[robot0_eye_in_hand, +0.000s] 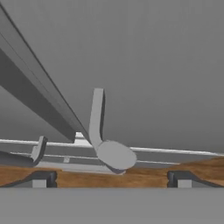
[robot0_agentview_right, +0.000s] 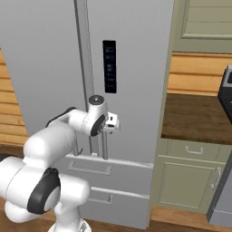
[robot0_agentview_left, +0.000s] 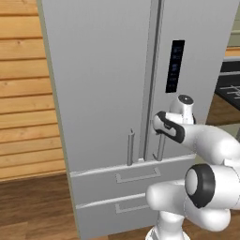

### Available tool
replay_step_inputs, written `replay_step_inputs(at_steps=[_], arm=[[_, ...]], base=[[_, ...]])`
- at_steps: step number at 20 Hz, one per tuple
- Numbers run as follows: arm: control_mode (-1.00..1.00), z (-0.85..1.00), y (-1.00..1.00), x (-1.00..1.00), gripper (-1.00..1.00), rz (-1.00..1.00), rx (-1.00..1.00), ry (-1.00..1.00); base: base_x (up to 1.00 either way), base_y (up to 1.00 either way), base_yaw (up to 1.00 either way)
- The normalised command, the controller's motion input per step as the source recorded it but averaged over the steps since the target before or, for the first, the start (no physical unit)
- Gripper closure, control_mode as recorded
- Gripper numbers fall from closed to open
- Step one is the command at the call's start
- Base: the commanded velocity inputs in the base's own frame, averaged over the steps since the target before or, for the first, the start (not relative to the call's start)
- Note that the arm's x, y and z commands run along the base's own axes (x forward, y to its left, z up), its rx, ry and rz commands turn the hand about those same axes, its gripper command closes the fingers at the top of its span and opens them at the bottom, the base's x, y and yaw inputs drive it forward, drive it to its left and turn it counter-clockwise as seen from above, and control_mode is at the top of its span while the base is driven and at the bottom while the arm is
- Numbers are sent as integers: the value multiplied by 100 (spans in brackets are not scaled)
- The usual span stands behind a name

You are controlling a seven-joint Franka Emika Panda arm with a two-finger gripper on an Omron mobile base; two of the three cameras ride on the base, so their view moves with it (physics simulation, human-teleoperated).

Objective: Take the strawberry from the fridge and place it on top of the pancake, located on the dining counter.

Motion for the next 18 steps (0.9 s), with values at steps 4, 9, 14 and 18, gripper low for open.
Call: replay_step_inputs(at_steps=[4, 9, 14, 18], arm=[[-100, -2, 15, 18, -100, 0, -1, 0], [-100, 0, 9, 15, -100, 0, -1, 0], [-100, -1, 0, 11, -100, 0, -1, 0], [-100, -10, 0, 22, -100, 0, 0, -1]], base=[[0, 0, 0], [0, 0, 0], [0, 0, 0], [0, 0, 0]])
